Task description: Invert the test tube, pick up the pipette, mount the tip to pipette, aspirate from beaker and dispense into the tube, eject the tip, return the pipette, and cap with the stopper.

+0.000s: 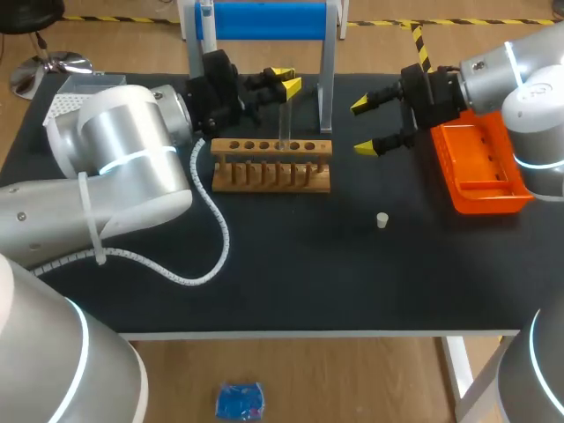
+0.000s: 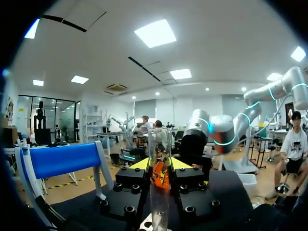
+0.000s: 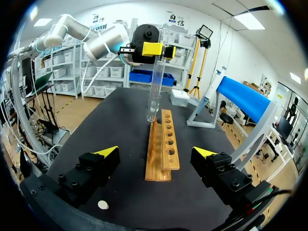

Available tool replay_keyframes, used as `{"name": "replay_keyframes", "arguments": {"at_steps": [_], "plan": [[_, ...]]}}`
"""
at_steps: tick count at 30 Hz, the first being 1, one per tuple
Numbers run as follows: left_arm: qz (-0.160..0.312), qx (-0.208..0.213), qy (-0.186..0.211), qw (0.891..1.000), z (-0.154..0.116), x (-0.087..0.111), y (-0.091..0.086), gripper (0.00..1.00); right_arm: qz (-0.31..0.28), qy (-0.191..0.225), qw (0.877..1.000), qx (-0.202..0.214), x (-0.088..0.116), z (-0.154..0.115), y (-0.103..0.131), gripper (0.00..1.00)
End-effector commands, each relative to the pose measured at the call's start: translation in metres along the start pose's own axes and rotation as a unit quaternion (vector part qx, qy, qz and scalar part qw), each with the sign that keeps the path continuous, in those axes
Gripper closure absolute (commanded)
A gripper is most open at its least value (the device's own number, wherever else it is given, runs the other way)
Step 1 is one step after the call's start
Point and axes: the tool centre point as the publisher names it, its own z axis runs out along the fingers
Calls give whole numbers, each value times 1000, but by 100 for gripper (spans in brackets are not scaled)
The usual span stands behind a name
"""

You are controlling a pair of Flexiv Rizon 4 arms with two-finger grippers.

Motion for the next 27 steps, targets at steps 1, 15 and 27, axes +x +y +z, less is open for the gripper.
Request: {"name": "replay_keyframes", "arguments": {"at_steps": [1,15,27], "plan": [[1,1,-14,1000,3,3,0,100,0,0,1000,1,1,-1,0,0],[13,7,65,998,-4,-25,-1,100,0,0,1000,1,1,-1,0,0],[9,6,110,994,-2,-40,6,100,0,0,1000,1,1,-1,0,0]]}}
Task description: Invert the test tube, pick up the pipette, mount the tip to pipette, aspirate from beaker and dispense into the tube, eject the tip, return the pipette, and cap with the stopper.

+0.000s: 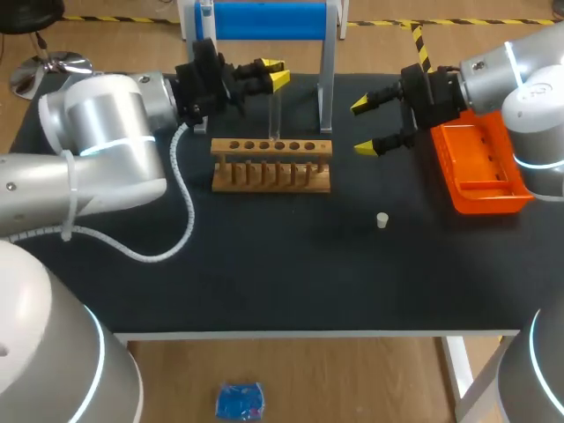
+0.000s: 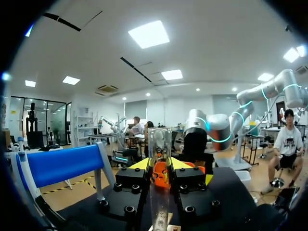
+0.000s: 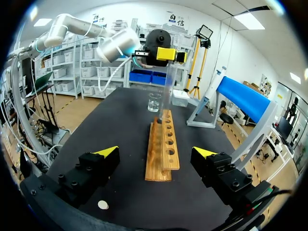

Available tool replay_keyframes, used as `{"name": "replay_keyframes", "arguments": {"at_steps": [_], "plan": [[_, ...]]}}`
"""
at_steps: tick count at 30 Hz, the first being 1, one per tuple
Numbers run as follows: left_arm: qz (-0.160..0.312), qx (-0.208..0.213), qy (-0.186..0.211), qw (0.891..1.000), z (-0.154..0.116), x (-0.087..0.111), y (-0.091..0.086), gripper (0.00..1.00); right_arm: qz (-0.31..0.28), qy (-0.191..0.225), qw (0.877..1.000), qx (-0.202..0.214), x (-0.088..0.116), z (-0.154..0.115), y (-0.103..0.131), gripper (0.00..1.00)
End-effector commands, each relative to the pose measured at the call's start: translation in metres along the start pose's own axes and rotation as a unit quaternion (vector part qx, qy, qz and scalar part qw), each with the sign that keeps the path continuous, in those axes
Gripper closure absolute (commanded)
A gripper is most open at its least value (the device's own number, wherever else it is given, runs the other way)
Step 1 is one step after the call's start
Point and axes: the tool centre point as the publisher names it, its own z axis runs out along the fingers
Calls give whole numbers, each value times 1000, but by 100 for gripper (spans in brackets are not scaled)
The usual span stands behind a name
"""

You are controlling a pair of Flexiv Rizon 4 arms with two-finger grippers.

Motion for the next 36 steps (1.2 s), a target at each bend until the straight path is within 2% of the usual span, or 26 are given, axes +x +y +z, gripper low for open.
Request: {"name": "replay_keyframes", "arguments": {"at_steps": [1,9,20,36], "plan": [[5,6,64,998,3,-9,3,100,0,0,1000,1,1,-1,0,0],[6,9,83,997,4,-19,8,100,0,0,1000,1,1,-1,0,0],[-4,12,96,995,13,-23,17,100,0,0,1000,1,1,-1,0,0],[-16,25,90,996,14,-23,30,100,0,0,1000,1,1,-1,0,0]]}}
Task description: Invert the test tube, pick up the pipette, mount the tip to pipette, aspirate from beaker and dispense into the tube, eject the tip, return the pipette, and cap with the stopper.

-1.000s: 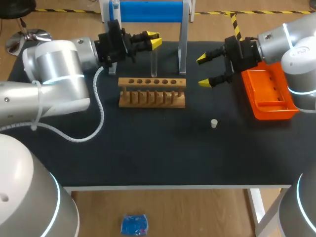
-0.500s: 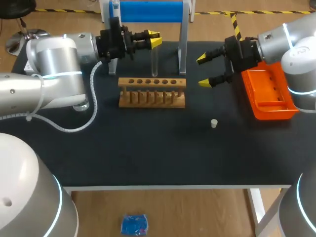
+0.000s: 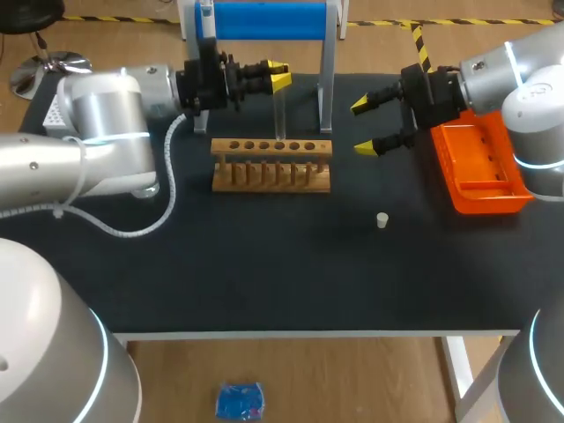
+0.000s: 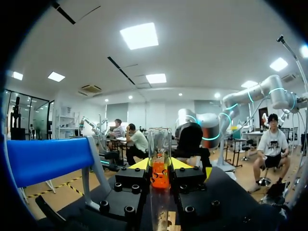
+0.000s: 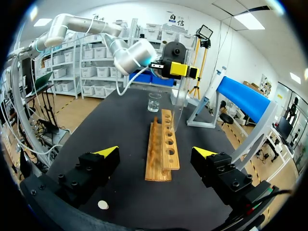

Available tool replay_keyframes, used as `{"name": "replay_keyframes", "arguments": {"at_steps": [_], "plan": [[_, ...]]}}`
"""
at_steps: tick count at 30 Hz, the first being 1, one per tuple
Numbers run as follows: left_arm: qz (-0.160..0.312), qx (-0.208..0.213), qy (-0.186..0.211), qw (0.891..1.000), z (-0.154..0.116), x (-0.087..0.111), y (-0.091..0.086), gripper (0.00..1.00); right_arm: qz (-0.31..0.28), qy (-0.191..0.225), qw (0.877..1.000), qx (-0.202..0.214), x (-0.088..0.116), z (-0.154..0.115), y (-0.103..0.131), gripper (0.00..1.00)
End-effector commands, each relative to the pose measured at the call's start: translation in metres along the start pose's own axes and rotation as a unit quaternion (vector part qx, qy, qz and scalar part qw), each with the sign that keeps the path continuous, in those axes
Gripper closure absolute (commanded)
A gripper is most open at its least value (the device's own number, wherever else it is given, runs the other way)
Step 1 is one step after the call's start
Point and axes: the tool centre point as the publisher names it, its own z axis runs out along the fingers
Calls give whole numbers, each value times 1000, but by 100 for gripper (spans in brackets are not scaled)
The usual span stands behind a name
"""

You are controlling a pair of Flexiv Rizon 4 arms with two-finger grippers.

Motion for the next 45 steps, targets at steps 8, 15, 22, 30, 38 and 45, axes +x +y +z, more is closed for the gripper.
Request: {"name": "replay_keyframes", "arguments": {"at_steps": [8,15,22,30,38,45], "plan": [[-4,-1,-5,1000,-2,-2,6,100,0,0,1000,1,1,-1,0,0],[-7,-2,-8,1000,-4,-3,10,100,0,0,1000,1,1,-1,0,0],[-9,-2,-13,1000,-5,-4,13,100,0,0,1000,1,1,-1,0,0],[-9,1,-15,1000,-6,-6,15,100,0,0,1000,1,1,-1,0,0],[-14,4,-14,1000,-6,-5,15,100,0,0,1000,1,1,-1,0,0],[-13,5,-14,1000,-5,-4,15,100,0,0,1000,1,1,-1,0,0]]}}
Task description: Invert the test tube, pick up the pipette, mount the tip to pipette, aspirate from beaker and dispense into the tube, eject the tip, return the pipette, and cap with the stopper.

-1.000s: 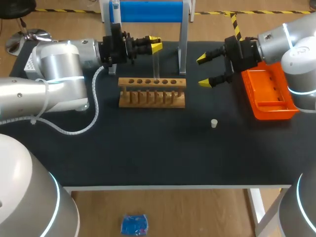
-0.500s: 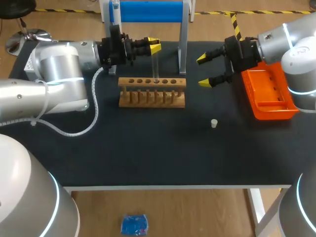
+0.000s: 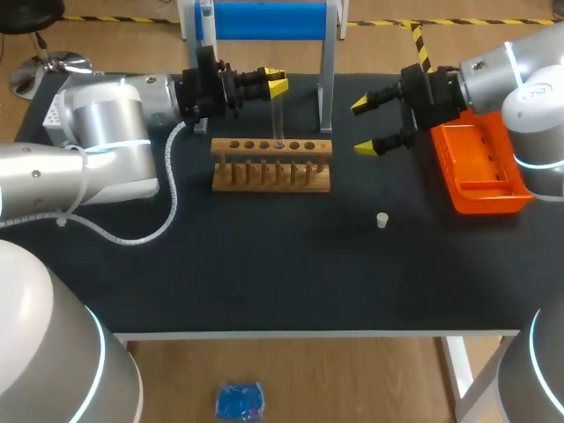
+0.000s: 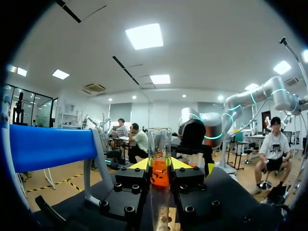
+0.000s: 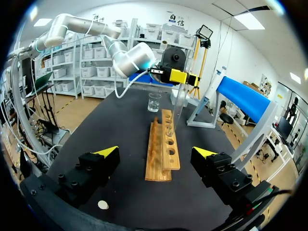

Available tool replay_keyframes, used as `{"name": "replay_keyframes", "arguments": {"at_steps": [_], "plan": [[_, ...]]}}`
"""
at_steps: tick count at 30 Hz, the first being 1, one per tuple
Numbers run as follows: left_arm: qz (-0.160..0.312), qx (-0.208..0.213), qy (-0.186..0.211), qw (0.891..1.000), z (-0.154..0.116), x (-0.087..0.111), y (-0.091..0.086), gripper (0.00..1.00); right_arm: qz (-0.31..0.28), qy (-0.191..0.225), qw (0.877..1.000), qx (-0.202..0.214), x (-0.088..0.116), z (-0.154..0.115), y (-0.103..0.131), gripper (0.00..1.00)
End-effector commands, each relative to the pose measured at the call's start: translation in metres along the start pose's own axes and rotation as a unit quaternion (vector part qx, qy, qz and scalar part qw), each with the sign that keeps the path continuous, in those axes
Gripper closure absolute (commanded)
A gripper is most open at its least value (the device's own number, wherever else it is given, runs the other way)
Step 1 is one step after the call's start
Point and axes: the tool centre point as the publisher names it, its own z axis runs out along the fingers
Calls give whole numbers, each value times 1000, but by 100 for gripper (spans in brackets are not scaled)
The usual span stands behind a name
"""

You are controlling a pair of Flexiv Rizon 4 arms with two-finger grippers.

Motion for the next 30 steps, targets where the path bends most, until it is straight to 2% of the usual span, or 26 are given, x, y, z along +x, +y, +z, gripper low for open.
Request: {"name": "replay_keyframes", "arguments": {"at_steps": [1,23,30], "plan": [[-1,-1,1,1000,1,0,2,100,0,0,1000,1,1,-1,0,0],[-16,-6,-7,1000,2,5,8,100,0,0,1000,1,1,-1,0,0],[-19,-29,-6,999,1,5,11,100,0,0,1000,1,1,-1,0,0]]}}
